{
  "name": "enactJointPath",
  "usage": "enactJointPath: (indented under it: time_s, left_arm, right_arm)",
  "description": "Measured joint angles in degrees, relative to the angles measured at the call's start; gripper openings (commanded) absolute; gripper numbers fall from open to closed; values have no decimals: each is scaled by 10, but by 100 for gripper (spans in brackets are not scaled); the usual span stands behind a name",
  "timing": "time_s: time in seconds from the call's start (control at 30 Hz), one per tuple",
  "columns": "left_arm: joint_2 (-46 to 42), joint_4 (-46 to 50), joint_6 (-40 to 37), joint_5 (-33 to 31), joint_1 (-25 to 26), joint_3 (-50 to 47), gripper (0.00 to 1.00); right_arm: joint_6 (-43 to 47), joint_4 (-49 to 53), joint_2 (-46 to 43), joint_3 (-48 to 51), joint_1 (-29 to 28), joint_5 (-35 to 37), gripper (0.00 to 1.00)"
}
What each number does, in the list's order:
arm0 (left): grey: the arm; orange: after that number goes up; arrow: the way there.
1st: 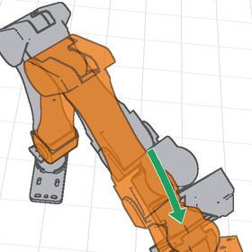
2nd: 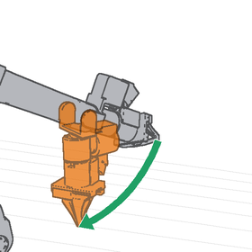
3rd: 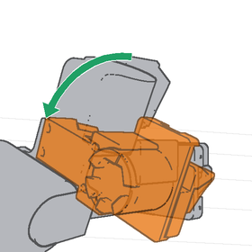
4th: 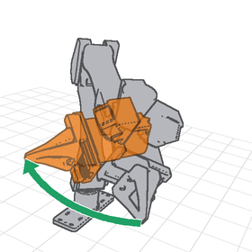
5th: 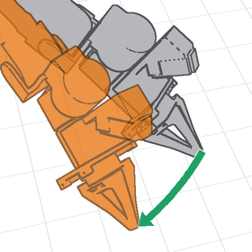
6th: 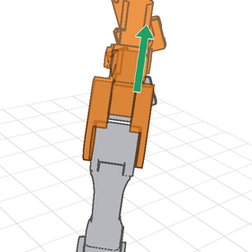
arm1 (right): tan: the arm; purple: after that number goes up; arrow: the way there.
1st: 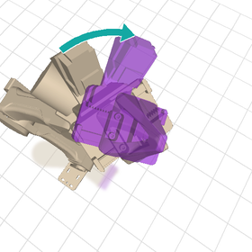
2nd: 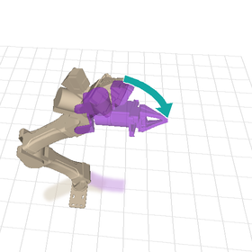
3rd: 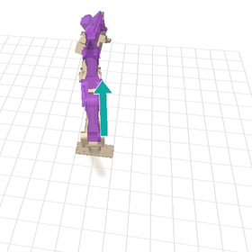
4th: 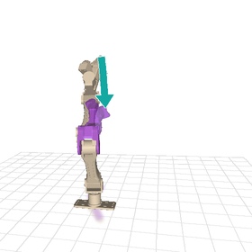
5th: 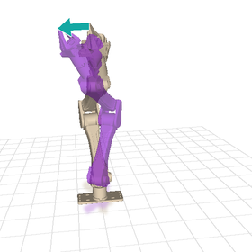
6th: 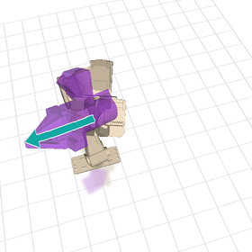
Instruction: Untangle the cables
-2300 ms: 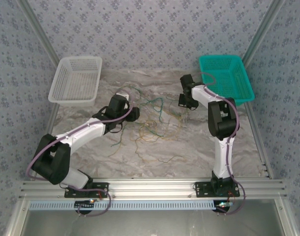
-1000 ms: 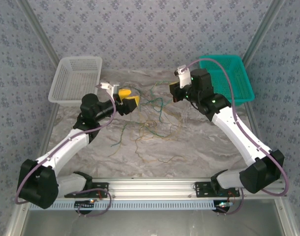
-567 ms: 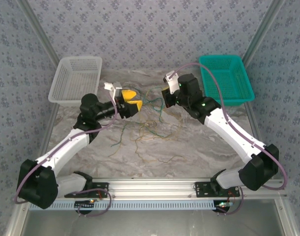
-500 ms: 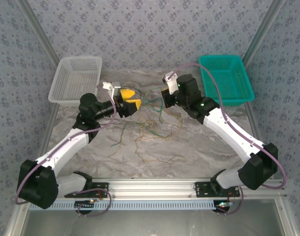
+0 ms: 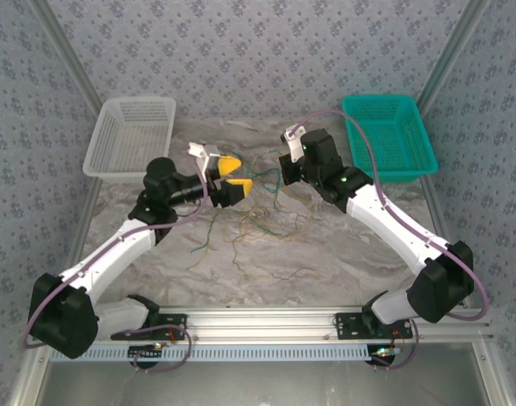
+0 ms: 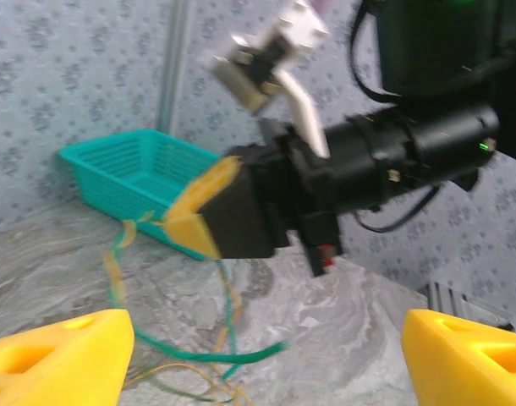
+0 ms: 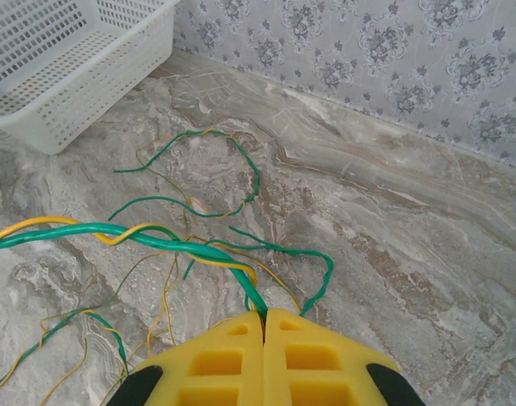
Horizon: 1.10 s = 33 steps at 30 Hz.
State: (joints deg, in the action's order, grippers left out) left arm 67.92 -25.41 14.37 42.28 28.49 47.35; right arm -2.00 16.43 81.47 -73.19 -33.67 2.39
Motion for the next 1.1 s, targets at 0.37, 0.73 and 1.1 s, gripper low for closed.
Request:
enactJointPath:
  time_s: [0.37,0.73,1.1]
  left_arm:
    - [17,20,-50,-87,19,0,27]
    - [-1,26,-62,-186,15,-10,3]
    - [-43,-9,-31,-207,-12,-73,0]
  right_arm:
    - [-16,-5,3,6,0,-34,0]
    - [-16,-15,0,41,0,-65,0]
    - [-56,-39,-17,43,38,-137,0]
